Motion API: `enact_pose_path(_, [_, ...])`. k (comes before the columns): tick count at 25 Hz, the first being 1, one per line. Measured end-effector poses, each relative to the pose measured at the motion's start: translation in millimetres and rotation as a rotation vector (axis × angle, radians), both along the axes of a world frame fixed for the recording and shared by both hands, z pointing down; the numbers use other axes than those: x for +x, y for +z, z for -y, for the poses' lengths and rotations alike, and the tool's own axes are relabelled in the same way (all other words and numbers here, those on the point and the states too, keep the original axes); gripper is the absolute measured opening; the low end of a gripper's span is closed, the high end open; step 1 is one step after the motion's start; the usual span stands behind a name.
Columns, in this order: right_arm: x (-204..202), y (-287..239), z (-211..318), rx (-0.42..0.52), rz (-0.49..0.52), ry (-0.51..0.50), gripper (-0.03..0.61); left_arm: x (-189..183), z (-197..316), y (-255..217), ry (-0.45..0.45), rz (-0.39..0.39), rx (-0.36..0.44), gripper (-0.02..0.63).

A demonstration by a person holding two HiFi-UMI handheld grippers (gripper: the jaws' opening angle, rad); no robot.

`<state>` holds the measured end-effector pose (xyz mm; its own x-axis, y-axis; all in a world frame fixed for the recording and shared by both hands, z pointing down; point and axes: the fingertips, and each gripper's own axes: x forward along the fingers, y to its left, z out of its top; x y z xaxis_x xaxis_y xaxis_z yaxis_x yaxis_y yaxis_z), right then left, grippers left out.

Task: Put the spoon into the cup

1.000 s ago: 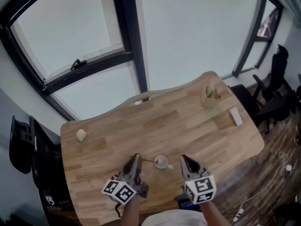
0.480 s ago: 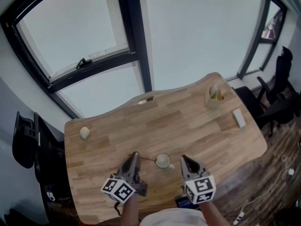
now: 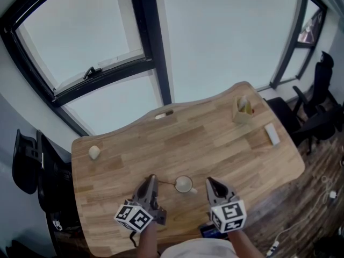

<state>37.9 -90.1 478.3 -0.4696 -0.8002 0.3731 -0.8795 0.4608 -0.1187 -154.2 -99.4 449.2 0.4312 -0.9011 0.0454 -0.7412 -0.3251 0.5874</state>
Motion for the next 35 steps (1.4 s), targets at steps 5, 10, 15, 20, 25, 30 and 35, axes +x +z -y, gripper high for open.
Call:
enact_pose_path(5, [-1,3,2,-0.008,-0.002,-0.006,-0.003,-4,2,9,-0.003,0.009,-0.010,0.003])
enact_pose_path(10, [-3,8,4,-0.022,-0.005,-0.008,-0.003,-5,5,14,-0.008,-0.003,-0.026,0.003])
enact_pose_path(15, [-6,11,6,-0.028,-0.008,-0.015,-0.003,-7,7,21,-0.018,-0.030,-0.048,0.003])
enact_pose_path(20, [-5,15,8,-0.038,-0.010,-0.016,-0.002,-7,10,24,-0.021,-0.031,-0.060,0.003])
enact_pose_path(25, [-4,15,10,-0.032,-0.011,-0.015,-0.003,-7,12,28,-0.020,-0.020,-0.063,0.003])
enact_pose_path(30, [-4,18,11,-0.039,-0.022,-0.021,-0.003,-7,12,31,-0.026,-0.034,-0.074,0.003])
enact_pose_path(35, [-4,21,12,-0.049,-0.027,-0.024,-0.003,-5,14,35,-0.027,-0.037,-0.088,0.003])
